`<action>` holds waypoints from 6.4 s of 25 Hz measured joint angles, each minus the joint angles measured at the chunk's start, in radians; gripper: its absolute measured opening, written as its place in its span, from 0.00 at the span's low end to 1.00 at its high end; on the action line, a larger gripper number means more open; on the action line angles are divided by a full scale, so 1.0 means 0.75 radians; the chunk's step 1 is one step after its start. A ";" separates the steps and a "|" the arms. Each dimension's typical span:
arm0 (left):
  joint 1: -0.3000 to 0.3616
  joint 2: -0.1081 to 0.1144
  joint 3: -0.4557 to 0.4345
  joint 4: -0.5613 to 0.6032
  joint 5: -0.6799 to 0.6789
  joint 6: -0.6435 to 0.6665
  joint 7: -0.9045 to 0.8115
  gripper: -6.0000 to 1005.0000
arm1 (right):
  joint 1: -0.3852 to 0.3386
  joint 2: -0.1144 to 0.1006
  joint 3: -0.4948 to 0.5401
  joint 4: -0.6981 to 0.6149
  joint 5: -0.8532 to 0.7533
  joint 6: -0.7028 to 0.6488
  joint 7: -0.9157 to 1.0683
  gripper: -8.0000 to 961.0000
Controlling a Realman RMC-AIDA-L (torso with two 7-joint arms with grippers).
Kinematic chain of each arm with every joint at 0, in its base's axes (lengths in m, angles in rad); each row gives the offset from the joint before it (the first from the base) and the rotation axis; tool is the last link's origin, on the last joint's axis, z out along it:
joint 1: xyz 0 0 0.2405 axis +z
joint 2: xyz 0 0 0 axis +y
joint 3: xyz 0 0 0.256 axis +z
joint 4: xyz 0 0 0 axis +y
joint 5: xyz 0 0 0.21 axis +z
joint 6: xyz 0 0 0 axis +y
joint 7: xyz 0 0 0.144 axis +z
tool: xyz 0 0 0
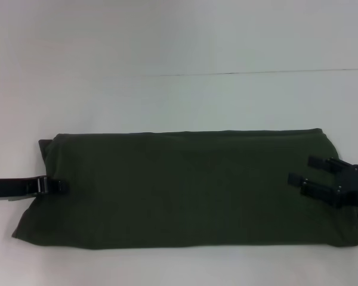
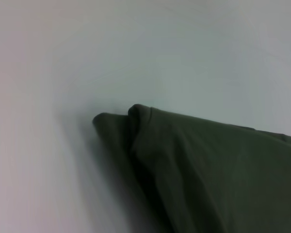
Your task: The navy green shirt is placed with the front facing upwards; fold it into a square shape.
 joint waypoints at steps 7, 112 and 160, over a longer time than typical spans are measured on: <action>-0.013 0.000 -0.001 0.001 -0.001 0.005 -0.001 0.12 | 0.005 0.000 0.000 0.001 0.000 0.005 0.000 0.89; -0.137 -0.072 0.928 -0.272 -1.478 -0.312 0.298 0.95 | -0.009 0.001 0.222 -0.013 0.013 0.119 0.163 0.82; -0.090 -0.072 0.893 -0.278 -1.476 -0.297 0.360 0.93 | 0.207 -0.003 0.088 0.087 0.031 0.493 0.247 0.04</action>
